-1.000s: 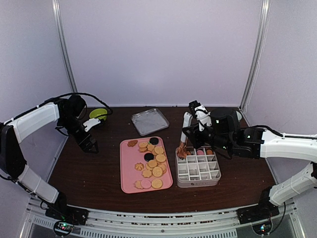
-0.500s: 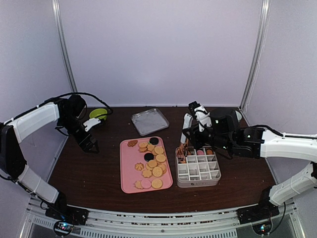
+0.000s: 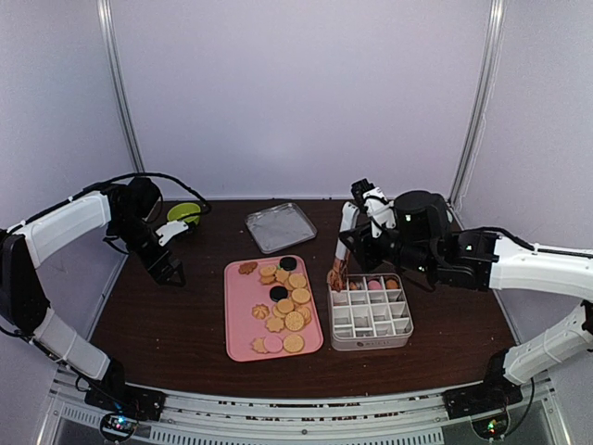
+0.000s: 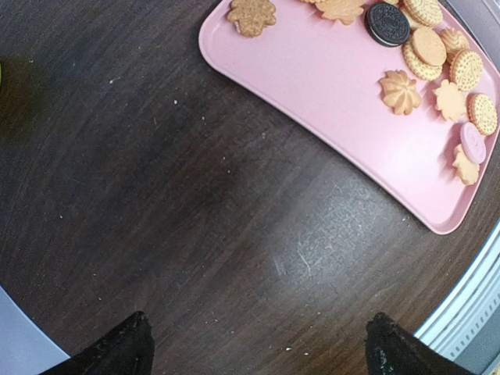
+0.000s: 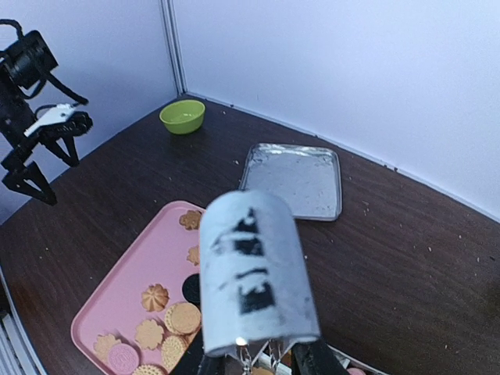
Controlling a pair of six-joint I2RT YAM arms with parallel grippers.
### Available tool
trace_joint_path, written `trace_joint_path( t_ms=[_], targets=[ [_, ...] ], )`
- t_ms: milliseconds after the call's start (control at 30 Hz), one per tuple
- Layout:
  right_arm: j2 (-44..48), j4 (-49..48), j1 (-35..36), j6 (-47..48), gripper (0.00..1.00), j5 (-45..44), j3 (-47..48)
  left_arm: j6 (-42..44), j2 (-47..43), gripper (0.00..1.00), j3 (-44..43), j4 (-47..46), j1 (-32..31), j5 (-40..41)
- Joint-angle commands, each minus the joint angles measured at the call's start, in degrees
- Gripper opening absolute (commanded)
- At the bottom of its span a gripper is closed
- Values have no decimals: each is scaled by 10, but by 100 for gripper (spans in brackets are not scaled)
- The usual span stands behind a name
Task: Pack the cookies
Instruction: Pick up the fake cookies from the plate.
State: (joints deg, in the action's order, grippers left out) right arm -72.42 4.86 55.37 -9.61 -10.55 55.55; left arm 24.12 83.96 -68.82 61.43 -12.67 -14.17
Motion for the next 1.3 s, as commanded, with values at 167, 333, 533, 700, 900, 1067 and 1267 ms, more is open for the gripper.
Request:
trace_joint_path(
  t_ms=[167, 333, 533, 700, 900, 1067, 1267],
  targets=[
    [-121, -12, 94, 30, 29, 19, 152, 3, -3, 98, 1, -8, 21, -3],
    [-216, -3, 130, 43, 30, 38, 239, 3, -10, 98, 10, -14, 25, 0],
    [-308, 5, 136, 52, 32, 53, 317, 2, -12, 98, 14, -15, 25, -5],
    [-354, 12, 130, 67, 32, 39, 355, 2, -17, 98, 17, -17, 25, -2],
    [-374, 3, 117, 64, 35, 27, 359, 1, -21, 98, 21, -25, 25, 11],
    [-380, -11, 108, 54, 38, 33, 346, -6, -17, 98, 19, -27, 25, 21],
    [-387, -36, 99, 32, 38, 57, 328, -10, -18, 98, 16, -24, 26, 28]
  ],
)
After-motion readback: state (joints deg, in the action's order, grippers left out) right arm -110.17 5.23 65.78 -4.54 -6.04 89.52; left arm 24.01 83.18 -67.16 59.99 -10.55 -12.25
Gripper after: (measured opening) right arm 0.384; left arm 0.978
